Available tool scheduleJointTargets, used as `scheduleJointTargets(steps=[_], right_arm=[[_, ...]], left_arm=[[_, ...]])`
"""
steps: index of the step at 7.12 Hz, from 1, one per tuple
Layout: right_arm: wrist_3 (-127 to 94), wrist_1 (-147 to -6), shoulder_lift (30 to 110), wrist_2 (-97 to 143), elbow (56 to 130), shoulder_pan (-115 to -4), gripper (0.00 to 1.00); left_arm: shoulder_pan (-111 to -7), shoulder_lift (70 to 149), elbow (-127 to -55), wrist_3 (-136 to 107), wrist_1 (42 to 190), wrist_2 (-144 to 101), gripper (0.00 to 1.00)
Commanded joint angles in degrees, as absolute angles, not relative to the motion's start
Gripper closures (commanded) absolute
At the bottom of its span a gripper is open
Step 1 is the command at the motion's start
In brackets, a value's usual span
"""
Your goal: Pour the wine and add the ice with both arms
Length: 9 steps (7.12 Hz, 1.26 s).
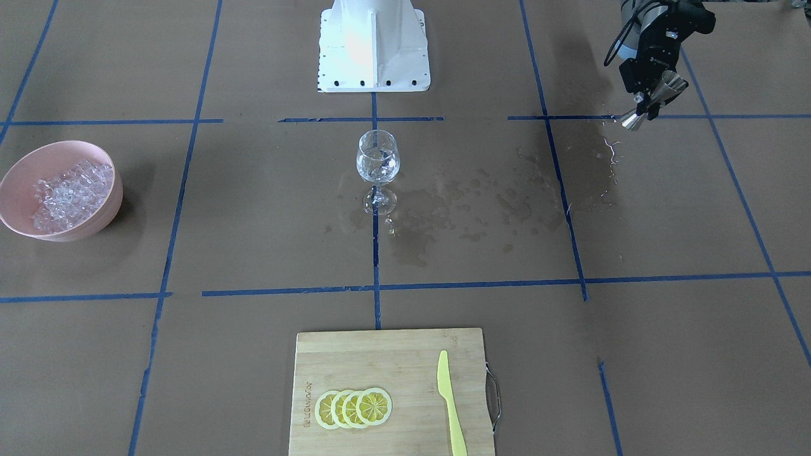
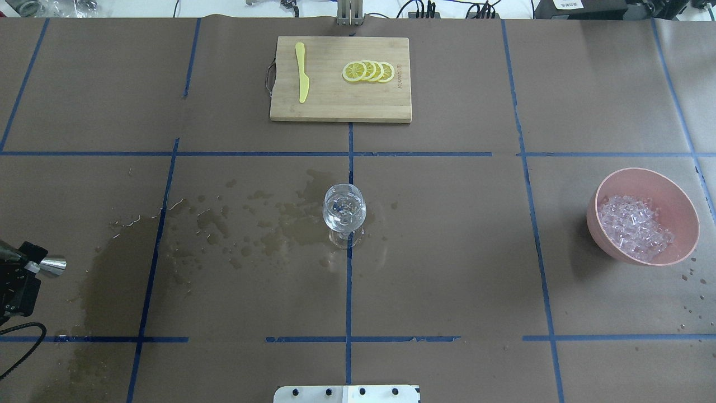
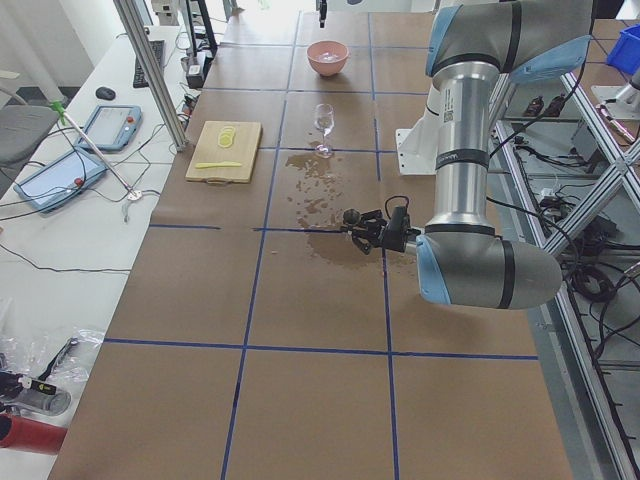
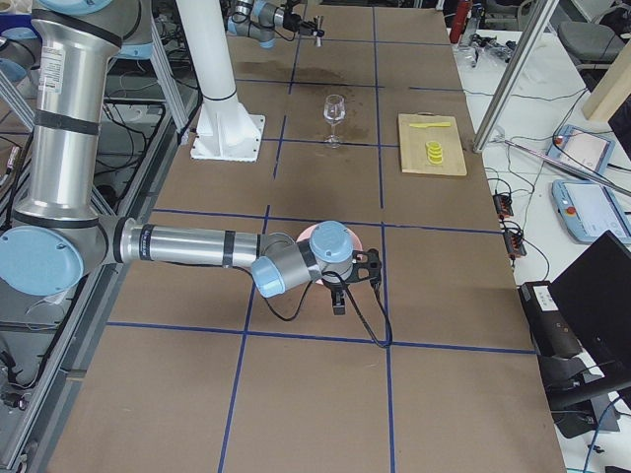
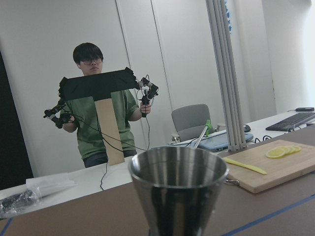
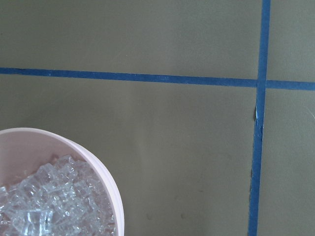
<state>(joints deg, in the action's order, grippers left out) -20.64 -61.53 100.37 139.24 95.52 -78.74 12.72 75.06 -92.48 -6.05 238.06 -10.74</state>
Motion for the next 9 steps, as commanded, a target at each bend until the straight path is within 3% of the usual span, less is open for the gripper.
scheduleJointTargets(steps=[1,5,6,9], right_arm=[[-20.7,-61.5,100.4,139.3,95.1,-78.6,0.0],[-20.7,-61.5,100.4,139.3,94.8,-78.0,0.0],[-20.7,-61.6,100.3,139.1,94.6,-77.6,0.0],[-20.7,-61.5,100.1,139.1,94.2,-77.4,0.0]], left_arm=[[15.1,74.5,-92.1,1.0,235.3,-8.5,1.0],[15.3,74.5,-90.4,1.1,228.5,-8.5,1.0],[15.4,75.2,-85.7,0.7,228.6,-8.5,1.0],[15.4,78.7,-85.4,0.6,228.7,-8.6,1.0]])
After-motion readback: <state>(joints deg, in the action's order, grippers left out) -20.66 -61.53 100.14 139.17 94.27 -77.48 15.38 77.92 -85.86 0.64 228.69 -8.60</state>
